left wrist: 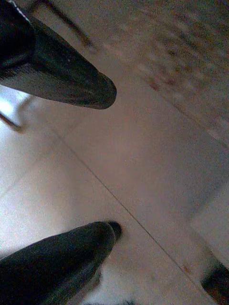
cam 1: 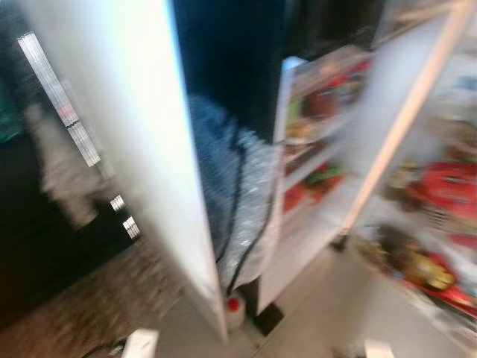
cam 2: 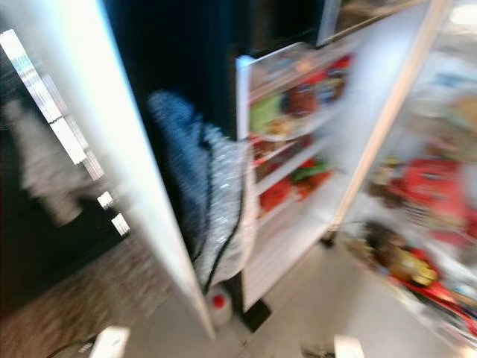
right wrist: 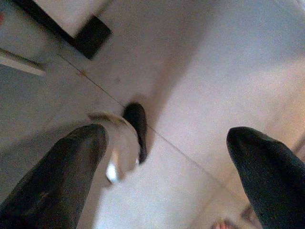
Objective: Restocking fridge
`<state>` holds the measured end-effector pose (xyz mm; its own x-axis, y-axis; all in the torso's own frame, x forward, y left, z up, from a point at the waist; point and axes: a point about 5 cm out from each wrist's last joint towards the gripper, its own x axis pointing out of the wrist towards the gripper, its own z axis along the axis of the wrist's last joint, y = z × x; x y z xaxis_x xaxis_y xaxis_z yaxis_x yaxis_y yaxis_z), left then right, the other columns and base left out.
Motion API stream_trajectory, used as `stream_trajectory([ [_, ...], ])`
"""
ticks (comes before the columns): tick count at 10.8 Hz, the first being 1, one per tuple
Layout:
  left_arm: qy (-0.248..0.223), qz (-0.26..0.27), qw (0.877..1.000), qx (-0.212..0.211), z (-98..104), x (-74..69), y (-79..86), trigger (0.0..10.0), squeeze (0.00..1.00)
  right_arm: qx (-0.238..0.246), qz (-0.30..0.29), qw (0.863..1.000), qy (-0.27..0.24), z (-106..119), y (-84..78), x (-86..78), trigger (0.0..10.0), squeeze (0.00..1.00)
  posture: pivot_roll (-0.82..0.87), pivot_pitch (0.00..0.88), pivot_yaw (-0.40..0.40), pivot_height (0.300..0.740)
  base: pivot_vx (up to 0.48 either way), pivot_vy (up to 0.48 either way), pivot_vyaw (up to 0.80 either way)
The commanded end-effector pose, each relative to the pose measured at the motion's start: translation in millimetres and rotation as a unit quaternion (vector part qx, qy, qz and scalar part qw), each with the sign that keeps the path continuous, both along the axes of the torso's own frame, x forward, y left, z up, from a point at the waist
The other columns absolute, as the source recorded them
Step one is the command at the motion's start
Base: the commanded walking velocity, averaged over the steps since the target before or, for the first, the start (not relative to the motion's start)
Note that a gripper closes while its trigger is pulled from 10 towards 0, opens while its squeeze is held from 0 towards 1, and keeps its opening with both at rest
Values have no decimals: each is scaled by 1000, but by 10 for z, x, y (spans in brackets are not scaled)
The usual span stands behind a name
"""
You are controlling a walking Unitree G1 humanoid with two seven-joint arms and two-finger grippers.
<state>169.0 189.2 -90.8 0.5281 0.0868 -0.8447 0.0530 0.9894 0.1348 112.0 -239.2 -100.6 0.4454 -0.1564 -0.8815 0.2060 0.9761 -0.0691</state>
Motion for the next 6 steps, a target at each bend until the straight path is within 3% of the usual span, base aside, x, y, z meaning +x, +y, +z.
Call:
stream_trajectory([
  [1,14,-6,1000,13,-25,-57,12,10000,0,5,-3,1000,-10,10,27,55,10000,0,-36,0,74,740,0,0,0],
  [4,11,-16,1000,5,-15,24,-201,10000,0,10,-12,1000,-23,15,45,72,10000,0,-34,0,79,740,0,0,0],
  [5,13,-14,1000,11,-18,-8,-83,10000,0,8,-19,1000,-22,12,47,68,10000,0,-37,0,82,740,0,0,0],
  [6,13,-14,1000,14,-17,-11,-66,10000,0,7,-23,999,-21,10,47,64,10000,0,-39,6,84,740,0,0,0],
])
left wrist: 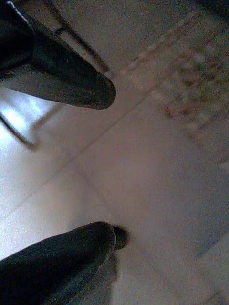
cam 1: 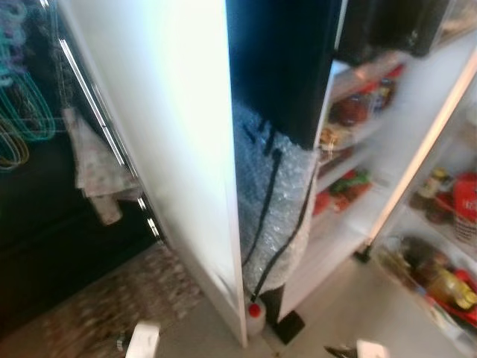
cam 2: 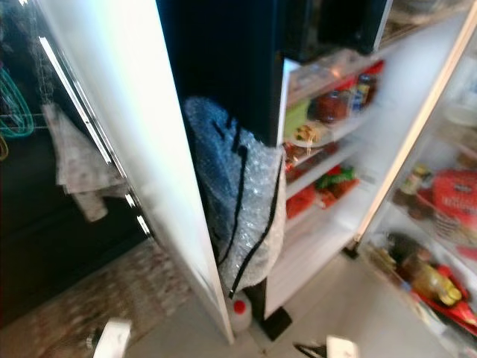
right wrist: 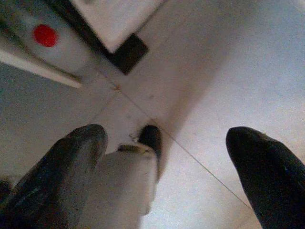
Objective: Restocking fridge
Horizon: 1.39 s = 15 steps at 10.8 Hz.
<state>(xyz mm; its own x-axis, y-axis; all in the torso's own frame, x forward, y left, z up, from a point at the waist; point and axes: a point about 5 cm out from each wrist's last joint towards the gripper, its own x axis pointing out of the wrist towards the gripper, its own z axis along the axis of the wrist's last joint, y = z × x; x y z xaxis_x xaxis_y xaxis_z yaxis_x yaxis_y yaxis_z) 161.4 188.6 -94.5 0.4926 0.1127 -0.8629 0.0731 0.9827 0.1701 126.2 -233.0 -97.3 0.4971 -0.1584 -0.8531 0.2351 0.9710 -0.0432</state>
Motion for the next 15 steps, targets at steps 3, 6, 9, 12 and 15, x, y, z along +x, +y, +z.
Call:
stream_trajectory([
  [3,-5,-9,1000,-4,21,64,-44,10000,0,0,-51,999,3,-23,-26,-92,10000,0,-34,18,82,740,0,0,0],
  [6,-7,-4,1000,-10,22,67,-47,10000,0,-2,-64,998,-2,-19,-39,-94,10000,0,-38,26,81,740,0,0,0],
  [9,-8,0,1000,-12,21,67,-55,10000,0,-3,-64,998,-3,-14,-54,-91,10000,0,-35,30,73,740,0,0,0],
  [12,-8,3,1000,-14,19,62,-54,10000,0,-3,-67,998,-6,-12,-58,-91,10000,0,-37,32,74,740,0,0,0],
  [15,-6,-2,1000,-8,20,62,-47,10000,0,-9,-88,996,-17,-4,-69,-90,10000,0,-38,33,75,740,0,0,0],
])
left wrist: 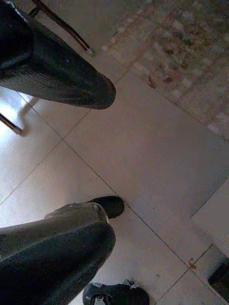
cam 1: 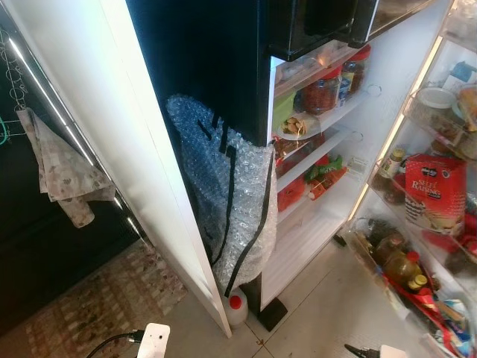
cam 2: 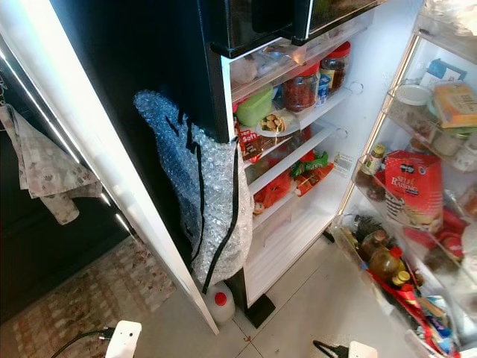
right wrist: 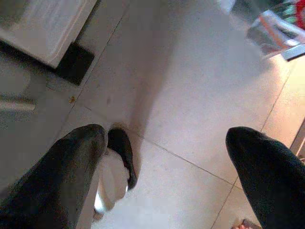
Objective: Restocking fridge
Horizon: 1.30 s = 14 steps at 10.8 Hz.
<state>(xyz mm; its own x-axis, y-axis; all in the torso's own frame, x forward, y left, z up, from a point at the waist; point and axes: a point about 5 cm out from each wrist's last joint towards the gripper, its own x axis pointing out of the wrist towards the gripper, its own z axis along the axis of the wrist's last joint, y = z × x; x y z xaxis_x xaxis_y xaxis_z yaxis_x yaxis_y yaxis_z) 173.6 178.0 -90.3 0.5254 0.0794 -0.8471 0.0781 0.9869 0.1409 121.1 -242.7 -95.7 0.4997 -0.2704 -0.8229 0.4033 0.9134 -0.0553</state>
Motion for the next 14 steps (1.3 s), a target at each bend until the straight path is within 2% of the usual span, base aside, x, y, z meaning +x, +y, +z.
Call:
stream_trajectory([
  [1,13,4,1000,8,-24,-64,59,10000,0,-7,-27,1000,-13,-1,5,-31,10000,0,-38,33,75,740,0,0,0],
  [2,14,4,1000,8,-24,-66,61,10000,0,-14,-34,999,-19,7,-4,-28,10000,0,-40,33,76,740,0,0,0],
  [4,15,2,1000,10,-27,-75,69,10000,0,-30,-85,995,-43,29,-31,-40,10000,0,-43,26,73,740,0,0,0],
  [6,15,0,1000,11,-28,-77,70,10000,0,-42,-76,996,-28,22,-37,-54,10000,0,-52,23,74,740,0,0,0],
  [7,15,0,1000,11,-28,-78,69,10000,0,-73,-107,991,-33,81,-126,42,10000,0,-53,16,74,740,0,0,0],
  [8,15,-2,1000,11,-29,-79,69,10000,0,-104,-159,981,-33,161,-303,101,10000,0,-57,14,75,740,0,0,0],
  [9,15,-3,1000,11,-29,-79,68,10000,0,-106,-186,977,-24,146,-348,8,10000,0,-60,12,77,740,0,0,0],
  [10,15,-4,1000,12,-28,-77,69,10000,0,-109,-206,972,-14,135,-472,-177,10000,0,-59,13,75,740,0,0,0],
  [11,14,-5,1000,12,-26,-74,69,10000,0,-119,-224,967,-24,148,-446,-146,10000,0,-61,19,75,740,0,0,0],
  [12,14,-5,1000,12,-26,-73,69,10000,0,-104,-247,963,-22,131,-408,-144,10000,0,-59,25,71,740,0,0,0],
  [13,14,-3,1000,12,-26,-71,67,10000,0,-94,-266,959,-5,99,-376,-192,10000,0,-57,26,69,740,0,0,0],
  [14,14,-2,1000,11,-25,-69,66,10000,0,-106,-293,950,15,83,-393,-292,10000,0,-59,31,72,740,0,0,0],
])
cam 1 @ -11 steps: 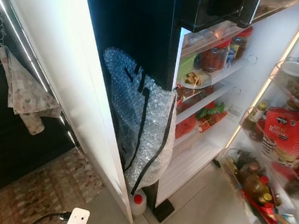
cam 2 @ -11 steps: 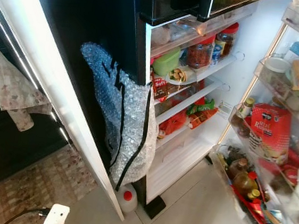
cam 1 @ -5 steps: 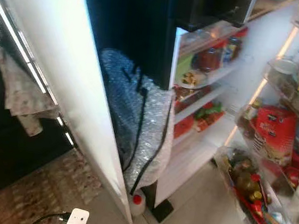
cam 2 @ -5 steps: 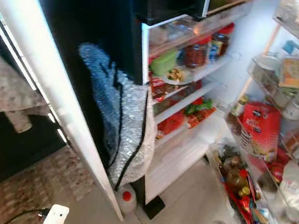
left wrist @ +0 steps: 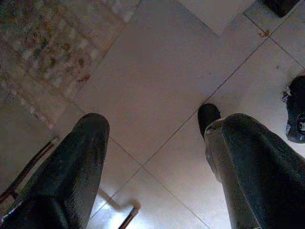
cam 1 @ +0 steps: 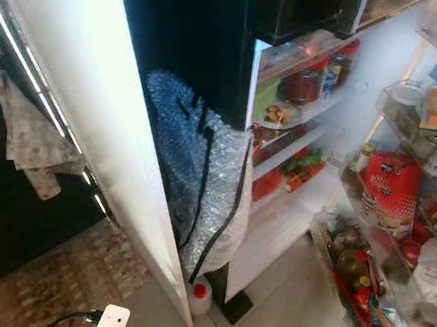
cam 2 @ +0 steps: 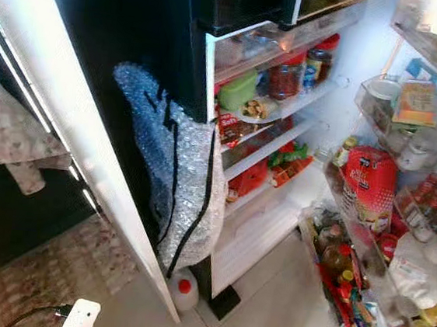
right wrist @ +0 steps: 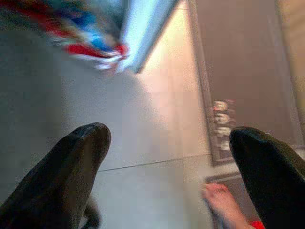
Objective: Restocking fridge
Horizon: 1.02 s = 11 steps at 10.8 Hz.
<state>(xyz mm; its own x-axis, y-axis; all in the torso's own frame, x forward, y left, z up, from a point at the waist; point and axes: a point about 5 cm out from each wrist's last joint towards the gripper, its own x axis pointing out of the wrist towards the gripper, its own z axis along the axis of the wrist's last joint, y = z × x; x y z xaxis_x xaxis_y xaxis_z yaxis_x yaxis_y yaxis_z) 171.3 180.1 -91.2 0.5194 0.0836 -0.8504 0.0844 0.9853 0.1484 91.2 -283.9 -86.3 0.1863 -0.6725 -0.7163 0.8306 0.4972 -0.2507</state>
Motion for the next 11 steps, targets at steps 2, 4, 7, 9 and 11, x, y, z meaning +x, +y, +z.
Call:
stream_trajectory([
  [2,10,0,1000,7,-15,-42,46,10000,0,-72,-61,995,7,96,-200,-172,10000,0,-68,35,78,740,0,0,0],
  [4,9,-2,1000,9,-13,-38,49,10000,0,-125,-98,987,18,183,-331,-250,10000,0,-69,37,79,740,0,0,0],
  [7,8,-4,1000,10,-10,-33,52,10000,0,-166,-121,978,18,251,-392,-283,10000,0,-73,37,85,740,0,0,0],
  [9,8,-4,1000,10,-10,-34,49,10000,0,-179,-120,976,14,279,-407,-252,10000,0,-70,37,85,740,0,0,0],
  [11,7,-3,1000,10,-10,-33,50,10000,0,-190,-122,974,8,316,-439,-201,10000,0,-68,37,83,740,0,0,0],
])
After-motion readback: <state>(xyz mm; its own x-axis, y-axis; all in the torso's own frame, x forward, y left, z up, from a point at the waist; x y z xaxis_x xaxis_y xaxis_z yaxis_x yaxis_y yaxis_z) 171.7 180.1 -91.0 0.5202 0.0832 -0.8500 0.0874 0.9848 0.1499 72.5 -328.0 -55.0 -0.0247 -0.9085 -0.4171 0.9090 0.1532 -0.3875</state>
